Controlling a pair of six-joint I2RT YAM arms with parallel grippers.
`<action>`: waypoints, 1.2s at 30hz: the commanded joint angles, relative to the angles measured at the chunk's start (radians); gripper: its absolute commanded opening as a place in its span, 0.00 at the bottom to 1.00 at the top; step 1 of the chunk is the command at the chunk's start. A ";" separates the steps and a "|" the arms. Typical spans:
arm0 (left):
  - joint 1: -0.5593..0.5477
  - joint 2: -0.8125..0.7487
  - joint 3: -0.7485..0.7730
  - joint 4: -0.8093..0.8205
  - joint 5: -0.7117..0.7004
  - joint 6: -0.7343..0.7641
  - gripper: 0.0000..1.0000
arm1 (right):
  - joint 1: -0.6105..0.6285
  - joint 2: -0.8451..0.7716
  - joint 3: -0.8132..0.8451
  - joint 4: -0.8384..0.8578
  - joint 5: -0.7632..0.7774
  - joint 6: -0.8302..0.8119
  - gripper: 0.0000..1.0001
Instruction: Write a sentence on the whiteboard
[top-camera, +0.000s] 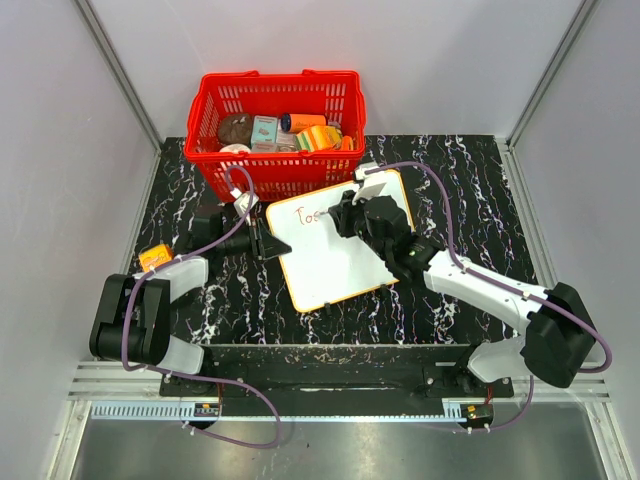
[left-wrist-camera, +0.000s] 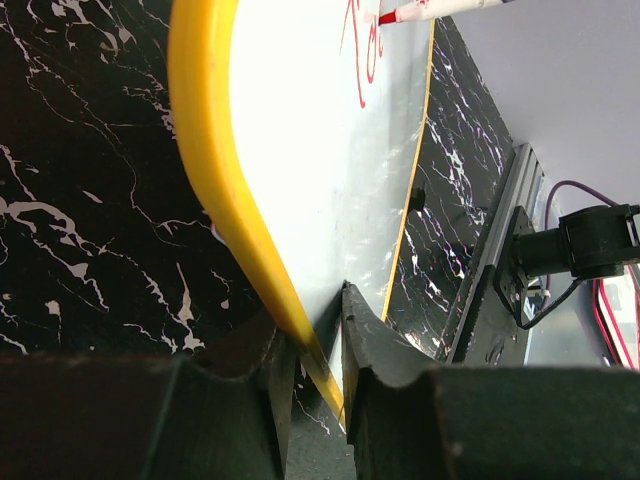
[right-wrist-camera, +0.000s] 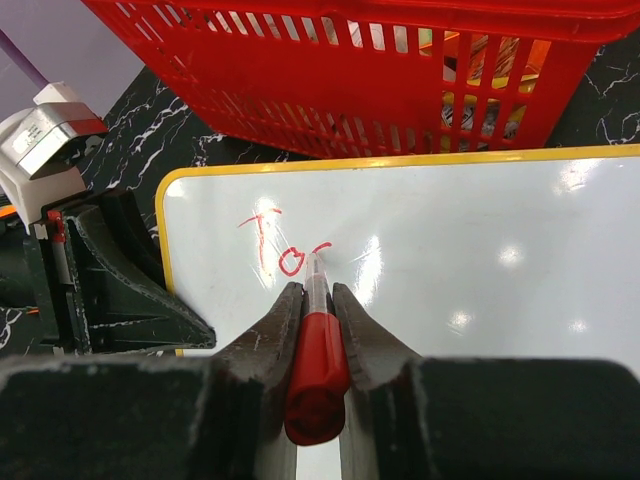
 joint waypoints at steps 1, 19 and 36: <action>-0.024 0.010 -0.020 0.008 -0.044 0.106 0.00 | -0.008 -0.003 -0.013 -0.027 -0.018 0.009 0.00; -0.024 0.009 -0.020 0.006 -0.044 0.106 0.00 | -0.006 -0.036 -0.030 -0.044 0.063 -0.003 0.00; -0.025 0.009 -0.018 0.005 -0.047 0.108 0.00 | -0.015 -0.059 0.003 0.008 0.069 -0.004 0.00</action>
